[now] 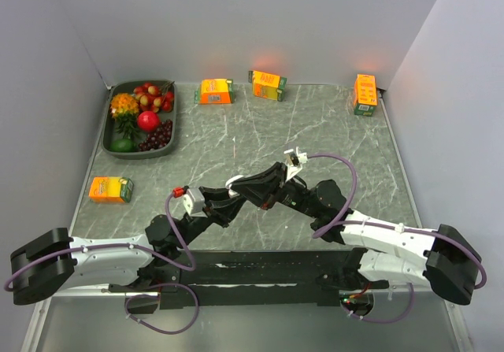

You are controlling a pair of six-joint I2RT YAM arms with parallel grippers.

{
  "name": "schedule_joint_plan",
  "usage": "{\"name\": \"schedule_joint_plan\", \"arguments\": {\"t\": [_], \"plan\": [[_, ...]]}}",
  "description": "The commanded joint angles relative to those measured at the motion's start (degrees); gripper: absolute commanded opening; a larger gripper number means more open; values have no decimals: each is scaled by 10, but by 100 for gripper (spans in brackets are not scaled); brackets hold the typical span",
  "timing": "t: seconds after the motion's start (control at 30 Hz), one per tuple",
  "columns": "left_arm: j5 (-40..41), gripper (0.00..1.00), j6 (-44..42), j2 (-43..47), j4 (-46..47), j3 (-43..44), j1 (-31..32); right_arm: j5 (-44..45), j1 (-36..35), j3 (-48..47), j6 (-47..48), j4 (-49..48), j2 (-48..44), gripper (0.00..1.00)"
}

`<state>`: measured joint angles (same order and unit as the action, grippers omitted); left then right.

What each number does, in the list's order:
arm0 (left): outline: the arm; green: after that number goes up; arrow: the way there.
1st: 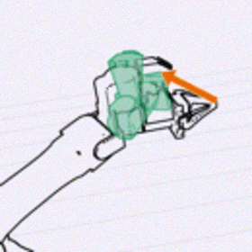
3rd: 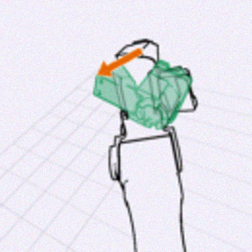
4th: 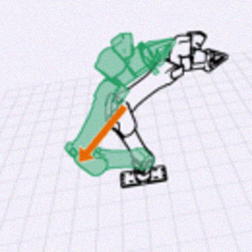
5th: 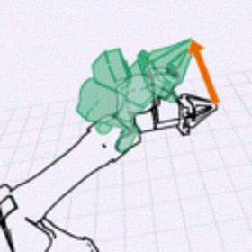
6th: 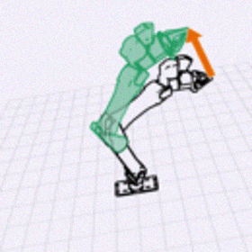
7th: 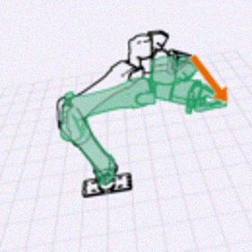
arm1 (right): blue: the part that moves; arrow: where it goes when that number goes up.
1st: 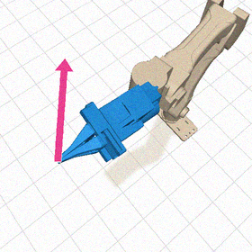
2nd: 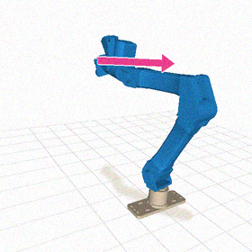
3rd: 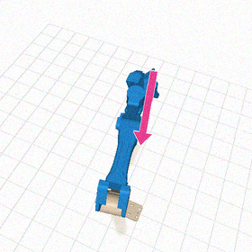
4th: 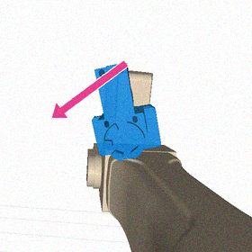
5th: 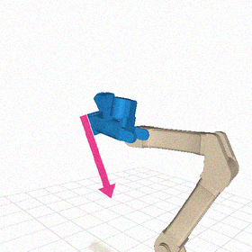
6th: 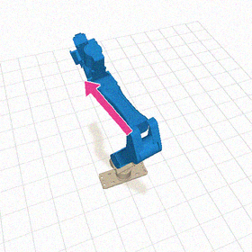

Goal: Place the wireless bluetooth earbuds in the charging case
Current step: Place the earbud in the charging case.

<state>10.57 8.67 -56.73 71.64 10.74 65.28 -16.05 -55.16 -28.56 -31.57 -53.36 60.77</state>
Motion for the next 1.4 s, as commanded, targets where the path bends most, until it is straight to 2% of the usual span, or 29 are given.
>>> {"name": "schedule_joint_plan", "arguments": {"t": [0.0,0.23,0.53,0.83,0.93,1.0,1.37], "plan": [[-2,1,-1,9,70,20,-1,-12,-7,-4,12,51,-9,16],[-2,1,0,12,64,20,-1,-3,-7,-3,19,73,-19,18],[-4,1,3,14,59,17,-1,3,-7,-5,26,100,-29,25],[-17,1,0,14,48,20,-1,-1,-7,-31,37,132,-17,27],[-16,1,1,13,47,19,-1,-3,-7,-35,39,139,-17,31],[-15,1,1,14,47,19,-1,1,-7,-35,41,145,-21,37],[-14,1,4,14,47,16,-1,20,-7,-36,42,157,-38,45]]}}
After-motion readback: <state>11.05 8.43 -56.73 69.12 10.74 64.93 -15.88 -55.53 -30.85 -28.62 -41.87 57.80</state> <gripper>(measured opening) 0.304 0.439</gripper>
